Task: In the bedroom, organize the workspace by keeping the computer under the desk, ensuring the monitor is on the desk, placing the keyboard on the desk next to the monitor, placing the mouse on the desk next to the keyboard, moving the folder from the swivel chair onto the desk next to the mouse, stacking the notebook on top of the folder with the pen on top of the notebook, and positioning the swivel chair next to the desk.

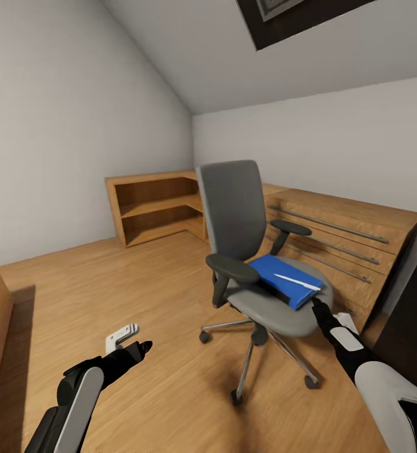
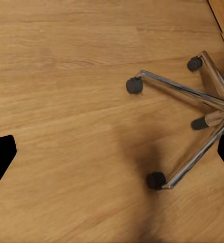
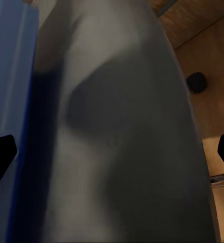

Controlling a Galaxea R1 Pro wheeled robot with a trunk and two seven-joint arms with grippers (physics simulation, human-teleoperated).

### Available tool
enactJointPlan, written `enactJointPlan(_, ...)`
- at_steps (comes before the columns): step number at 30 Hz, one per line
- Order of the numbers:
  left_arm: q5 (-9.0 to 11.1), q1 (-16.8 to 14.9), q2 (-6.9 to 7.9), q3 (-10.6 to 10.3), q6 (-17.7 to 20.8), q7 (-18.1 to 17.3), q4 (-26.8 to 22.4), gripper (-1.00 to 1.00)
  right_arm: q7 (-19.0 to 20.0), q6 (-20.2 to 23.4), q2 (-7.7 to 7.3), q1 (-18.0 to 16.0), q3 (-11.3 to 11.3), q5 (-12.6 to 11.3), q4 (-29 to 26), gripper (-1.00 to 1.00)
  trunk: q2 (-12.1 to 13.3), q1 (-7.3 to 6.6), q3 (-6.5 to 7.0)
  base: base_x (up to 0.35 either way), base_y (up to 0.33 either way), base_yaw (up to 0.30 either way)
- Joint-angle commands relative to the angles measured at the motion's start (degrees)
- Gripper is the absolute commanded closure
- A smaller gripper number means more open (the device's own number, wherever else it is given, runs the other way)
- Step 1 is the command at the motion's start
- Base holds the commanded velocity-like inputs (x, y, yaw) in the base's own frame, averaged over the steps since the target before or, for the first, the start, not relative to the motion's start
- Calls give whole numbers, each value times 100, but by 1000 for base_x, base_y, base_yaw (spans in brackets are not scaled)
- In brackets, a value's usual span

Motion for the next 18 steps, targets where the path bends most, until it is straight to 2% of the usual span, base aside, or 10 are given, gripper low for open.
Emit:
enactJointPlan(1,60,-4,-4,8,21,47,-6,-100,34,-17,-1,-5,-1,-61,11,-100,-2,-1,-6,0,0,26)
enactJointPlan(10,60,-4,-4,8,21,47,-7,-100,35,-16,-10,3,-7,-61,11,-100,-2,-1,-6,105,37,4)
enactJointPlan(15,60,-4,-4,8,21,47,-4,-100,35,-16,-10,3,-7,-61,9,-100,-2,-1,-6,-5,2,0)
enactJointPlan(18,67,-4,-6,8,21,47,-4,-100,35,-16,-10,3,-4,-61,9,-100,-2,-1,-6,-187,0,0)
